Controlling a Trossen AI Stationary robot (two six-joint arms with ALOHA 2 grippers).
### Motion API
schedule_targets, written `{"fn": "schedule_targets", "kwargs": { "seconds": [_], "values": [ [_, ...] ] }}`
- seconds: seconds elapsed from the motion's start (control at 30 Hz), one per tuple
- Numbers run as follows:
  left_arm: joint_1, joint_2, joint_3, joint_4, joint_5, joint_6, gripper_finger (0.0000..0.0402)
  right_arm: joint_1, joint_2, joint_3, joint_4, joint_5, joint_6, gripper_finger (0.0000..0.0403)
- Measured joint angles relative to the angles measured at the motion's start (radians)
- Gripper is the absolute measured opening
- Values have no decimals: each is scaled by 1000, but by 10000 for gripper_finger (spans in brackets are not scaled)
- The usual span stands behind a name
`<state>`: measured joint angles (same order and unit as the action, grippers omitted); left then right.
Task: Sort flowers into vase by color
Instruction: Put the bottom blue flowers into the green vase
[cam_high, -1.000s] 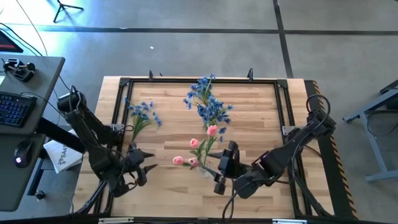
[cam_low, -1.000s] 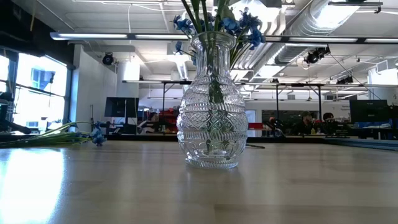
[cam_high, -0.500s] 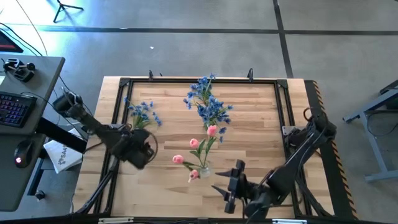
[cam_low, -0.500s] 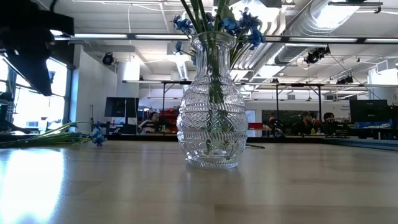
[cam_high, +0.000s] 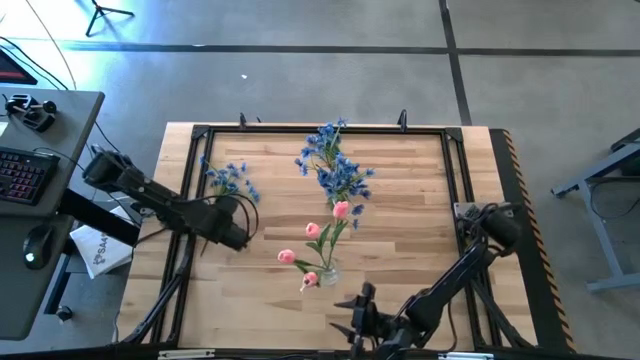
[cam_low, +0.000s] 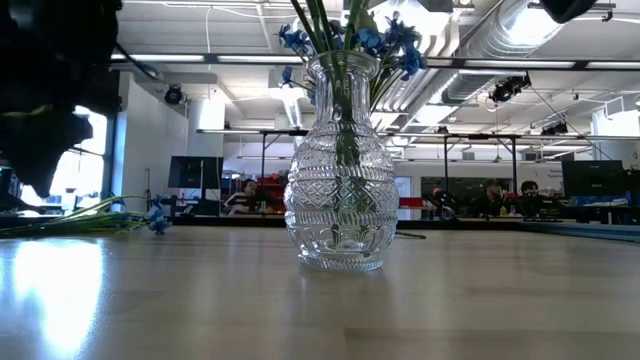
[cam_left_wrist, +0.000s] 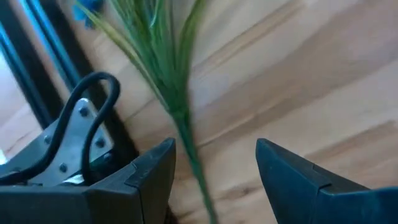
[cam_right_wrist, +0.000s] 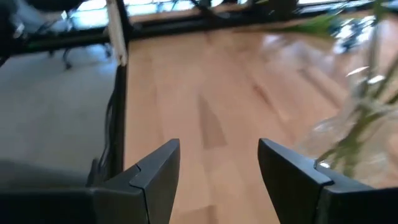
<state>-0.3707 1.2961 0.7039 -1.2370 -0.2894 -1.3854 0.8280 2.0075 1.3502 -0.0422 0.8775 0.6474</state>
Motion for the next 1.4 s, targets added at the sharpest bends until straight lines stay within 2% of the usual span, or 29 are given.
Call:
{"fn": "schedule_targets", "kwargs": {
  "seconds": [0.2,0.3,0.5,0.73,0.87,1.03,1.27,1.4],
  "values": [
    [126,0,4,9,-61,57,210,-1,-3,4,18,-16,-75,213],
    [245,0,-34,12,-38,141,210,-1,-8,4,45,-15,-126,213],
    [462,0,-117,164,21,369,210,-1,-10,4,61,-14,-140,213],
    [589,-2,-184,262,50,504,209,-1,-10,4,68,-15,-129,213],
    [600,-4,-197,295,82,554,193,-1,-10,4,71,-16,-124,213],
    [559,-2,-199,325,109,577,131,-2,-10,4,73,-16,-124,213],
    [417,0,-178,369,149,570,27,-2,-10,4,73,-16,-129,213],
    [325,1,-143,451,196,555,6,-2,-10,4,73,-16,-129,213]
  ]
}}
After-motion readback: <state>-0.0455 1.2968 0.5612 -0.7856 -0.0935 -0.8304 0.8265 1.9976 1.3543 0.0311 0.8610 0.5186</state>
